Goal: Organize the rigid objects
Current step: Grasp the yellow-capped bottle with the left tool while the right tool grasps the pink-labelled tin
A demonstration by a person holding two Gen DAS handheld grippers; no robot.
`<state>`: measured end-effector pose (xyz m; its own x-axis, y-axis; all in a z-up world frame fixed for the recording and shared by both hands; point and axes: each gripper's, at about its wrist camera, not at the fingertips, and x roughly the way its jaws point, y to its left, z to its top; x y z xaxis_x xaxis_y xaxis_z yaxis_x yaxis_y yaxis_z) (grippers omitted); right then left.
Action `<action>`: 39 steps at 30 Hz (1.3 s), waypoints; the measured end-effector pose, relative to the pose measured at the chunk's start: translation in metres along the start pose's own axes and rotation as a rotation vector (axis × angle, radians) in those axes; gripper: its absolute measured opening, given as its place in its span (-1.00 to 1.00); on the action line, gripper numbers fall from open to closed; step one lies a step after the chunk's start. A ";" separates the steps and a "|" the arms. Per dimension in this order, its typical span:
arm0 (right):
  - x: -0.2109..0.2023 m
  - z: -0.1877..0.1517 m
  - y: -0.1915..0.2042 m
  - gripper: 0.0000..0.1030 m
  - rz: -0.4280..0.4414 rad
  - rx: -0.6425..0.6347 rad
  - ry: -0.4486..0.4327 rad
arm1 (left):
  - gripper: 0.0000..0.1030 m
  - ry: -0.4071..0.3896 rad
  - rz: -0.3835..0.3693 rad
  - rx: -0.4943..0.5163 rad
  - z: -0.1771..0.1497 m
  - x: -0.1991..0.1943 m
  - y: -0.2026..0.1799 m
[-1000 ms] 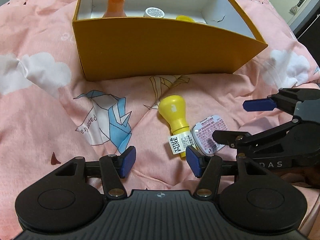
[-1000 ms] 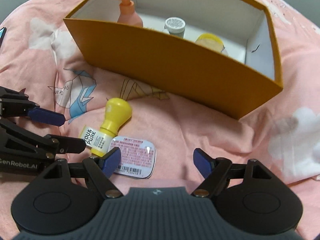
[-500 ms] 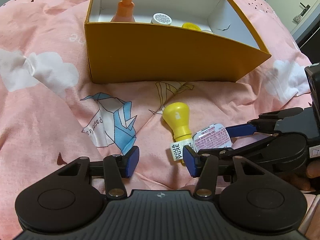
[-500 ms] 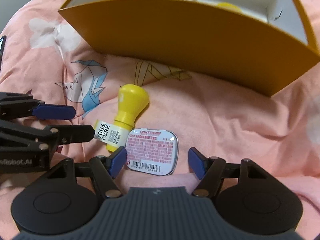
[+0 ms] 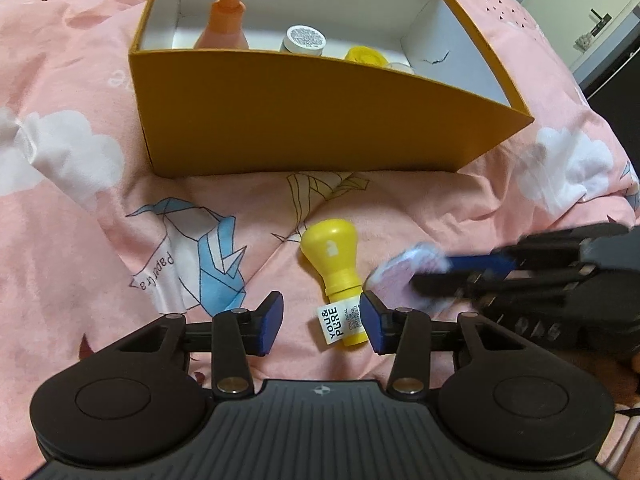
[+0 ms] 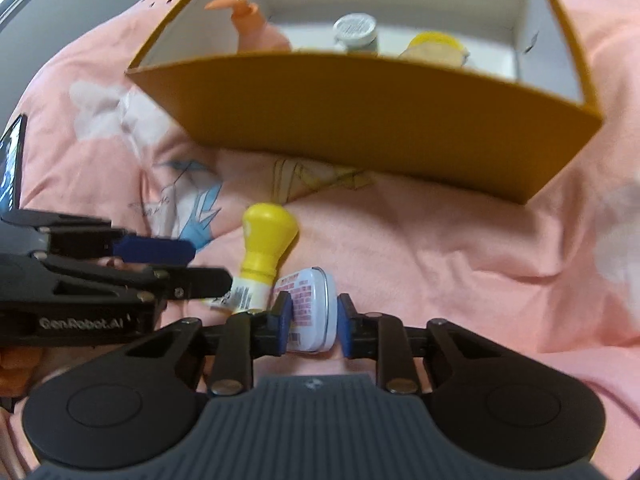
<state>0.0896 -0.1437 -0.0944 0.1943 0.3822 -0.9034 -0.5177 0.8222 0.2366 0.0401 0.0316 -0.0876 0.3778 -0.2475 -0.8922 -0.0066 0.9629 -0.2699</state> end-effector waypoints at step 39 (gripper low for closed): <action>-0.010 0.008 -0.013 -0.68 -0.066 0.088 -0.079 | -0.48 -0.076 -0.061 -0.070 0.012 0.025 0.001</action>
<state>0.1010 -0.1545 -0.0852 0.2924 0.3552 -0.8879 -0.4273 0.8791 0.2110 0.0605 0.0276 -0.1061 0.4487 -0.2935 -0.8441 -0.0454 0.9358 -0.3496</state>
